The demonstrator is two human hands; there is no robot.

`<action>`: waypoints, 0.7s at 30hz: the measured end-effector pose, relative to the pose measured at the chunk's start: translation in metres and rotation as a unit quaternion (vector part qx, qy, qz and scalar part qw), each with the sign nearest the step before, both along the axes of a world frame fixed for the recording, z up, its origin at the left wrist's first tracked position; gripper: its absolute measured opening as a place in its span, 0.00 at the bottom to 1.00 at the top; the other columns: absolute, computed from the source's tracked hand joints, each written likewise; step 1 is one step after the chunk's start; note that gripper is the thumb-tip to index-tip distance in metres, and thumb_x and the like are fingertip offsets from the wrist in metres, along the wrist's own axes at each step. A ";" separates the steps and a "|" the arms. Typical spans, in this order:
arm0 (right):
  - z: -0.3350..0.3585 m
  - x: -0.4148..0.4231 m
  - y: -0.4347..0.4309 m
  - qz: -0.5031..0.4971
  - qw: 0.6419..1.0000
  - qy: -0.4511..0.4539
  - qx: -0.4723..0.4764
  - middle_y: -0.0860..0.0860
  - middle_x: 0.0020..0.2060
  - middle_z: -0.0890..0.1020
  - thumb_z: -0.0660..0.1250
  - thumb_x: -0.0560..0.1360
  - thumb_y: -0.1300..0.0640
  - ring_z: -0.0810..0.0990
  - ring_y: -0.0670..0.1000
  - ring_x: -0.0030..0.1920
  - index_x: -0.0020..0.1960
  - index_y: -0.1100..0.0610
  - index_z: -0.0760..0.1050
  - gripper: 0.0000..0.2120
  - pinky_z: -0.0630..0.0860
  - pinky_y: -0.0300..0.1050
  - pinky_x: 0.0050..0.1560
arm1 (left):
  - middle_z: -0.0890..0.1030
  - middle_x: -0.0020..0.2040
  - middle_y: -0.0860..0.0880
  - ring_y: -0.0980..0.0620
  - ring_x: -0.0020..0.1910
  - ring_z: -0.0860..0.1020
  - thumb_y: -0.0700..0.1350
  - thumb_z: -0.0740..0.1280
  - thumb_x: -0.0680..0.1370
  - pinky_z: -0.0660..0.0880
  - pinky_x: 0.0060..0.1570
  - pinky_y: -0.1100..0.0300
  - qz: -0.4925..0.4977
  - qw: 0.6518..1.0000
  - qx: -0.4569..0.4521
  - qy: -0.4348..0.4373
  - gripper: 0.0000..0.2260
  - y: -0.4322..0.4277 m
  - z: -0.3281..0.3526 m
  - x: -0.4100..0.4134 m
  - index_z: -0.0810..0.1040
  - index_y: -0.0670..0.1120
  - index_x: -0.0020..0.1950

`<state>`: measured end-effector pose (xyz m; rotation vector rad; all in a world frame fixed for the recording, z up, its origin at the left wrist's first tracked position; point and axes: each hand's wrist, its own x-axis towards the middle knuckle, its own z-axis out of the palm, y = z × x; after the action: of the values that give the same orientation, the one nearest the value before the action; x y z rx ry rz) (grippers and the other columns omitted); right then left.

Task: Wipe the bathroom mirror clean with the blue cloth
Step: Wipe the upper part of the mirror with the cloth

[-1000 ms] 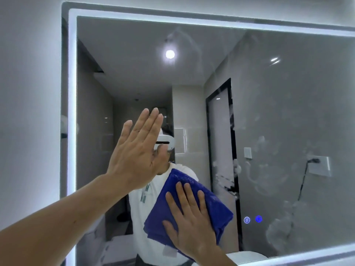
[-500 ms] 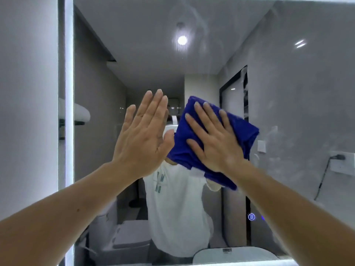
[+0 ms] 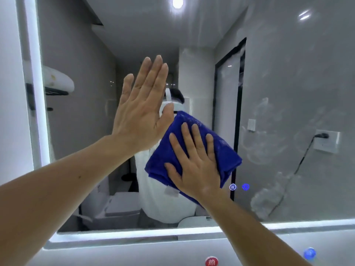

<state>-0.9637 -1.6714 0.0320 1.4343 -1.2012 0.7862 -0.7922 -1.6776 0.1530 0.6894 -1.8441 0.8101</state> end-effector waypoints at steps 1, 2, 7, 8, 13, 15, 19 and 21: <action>-0.017 0.001 0.000 -0.003 1.000 0.005 0.011 0.55 0.78 0.52 0.54 0.79 0.39 0.49 0.57 0.78 0.78 0.51 0.55 0.31 0.45 0.62 0.75 | 0.42 0.81 0.45 0.46 0.80 0.43 0.56 0.42 0.80 0.44 0.77 0.43 -0.004 1.000 -0.003 0.002 0.31 0.001 -0.001 0.000 0.43 0.42 0.80; -0.033 0.002 0.001 -0.008 1.000 0.014 0.023 0.54 0.78 0.51 0.54 0.79 0.39 0.50 0.57 0.78 0.78 0.51 0.55 0.31 0.44 0.61 0.75 | 0.44 0.81 0.45 0.46 0.80 0.44 0.55 0.43 0.81 0.44 0.77 0.44 -0.014 1.000 -0.009 0.009 0.31 0.004 -0.003 0.001 0.45 0.41 0.80; -0.049 -0.004 0.005 -0.013 0.995 0.085 0.053 0.51 0.78 0.50 0.53 0.80 0.40 0.48 0.56 0.78 0.77 0.50 0.59 0.28 0.42 0.59 0.76 | 0.50 0.81 0.43 0.45 0.80 0.47 0.54 0.45 0.81 0.46 0.77 0.42 -0.034 0.999 -0.028 0.012 0.30 0.011 -0.007 0.004 0.48 0.41 0.80; -0.039 -0.008 0.007 -0.010 0.992 0.113 0.061 0.52 0.78 0.51 0.54 0.80 0.40 0.49 0.55 0.78 0.77 0.49 0.59 0.28 0.42 0.60 0.76 | 0.50 0.81 0.43 0.46 0.80 0.46 0.54 0.45 0.81 0.46 0.77 0.42 -0.033 0.999 -0.025 0.013 0.30 0.012 -0.006 0.003 0.48 0.41 0.80; 0.058 -0.045 0.018 -0.025 0.989 0.140 0.037 0.53 0.78 0.51 0.51 0.80 0.40 0.46 0.56 0.78 0.79 0.49 0.53 0.30 0.43 0.60 0.75 | 0.51 0.81 0.43 0.46 0.80 0.47 0.53 0.47 0.81 0.46 0.77 0.43 -0.046 0.998 -0.036 0.023 0.30 0.014 -0.002 -0.002 0.50 0.40 0.80; 0.097 -0.056 0.021 -0.038 0.992 0.116 0.021 0.54 0.79 0.52 0.50 0.81 0.40 0.47 0.56 0.78 0.79 0.49 0.53 0.30 0.45 0.61 0.75 | 0.51 0.81 0.43 0.46 0.80 0.48 0.52 0.48 0.81 0.46 0.77 0.43 -0.052 0.997 -0.046 0.027 0.30 0.013 0.001 -0.004 0.51 0.40 0.80; 0.125 -0.058 0.020 -0.055 0.995 0.077 -0.008 0.54 0.79 0.52 0.50 0.81 0.40 0.47 0.55 0.78 0.79 0.49 0.52 0.29 0.45 0.60 0.76 | 0.51 0.81 0.43 0.46 0.80 0.48 0.51 0.49 0.80 0.46 0.77 0.43 -0.048 0.997 -0.056 0.038 0.30 0.009 0.006 -0.008 0.50 0.41 0.80; 0.114 -0.047 0.016 -0.051 0.997 0.046 -0.022 0.55 0.79 0.52 0.50 0.81 0.40 0.47 0.56 0.78 0.79 0.50 0.53 0.30 0.44 0.60 0.76 | 0.51 0.81 0.43 0.46 0.80 0.47 0.51 0.49 0.80 0.46 0.77 0.43 -0.049 0.997 -0.050 0.042 0.30 0.006 0.007 -0.011 0.50 0.41 0.81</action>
<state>-1.0111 -1.6553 0.1461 1.3481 -1.1703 0.6665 -0.8037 -1.6720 0.1595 0.5559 -1.7348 0.7916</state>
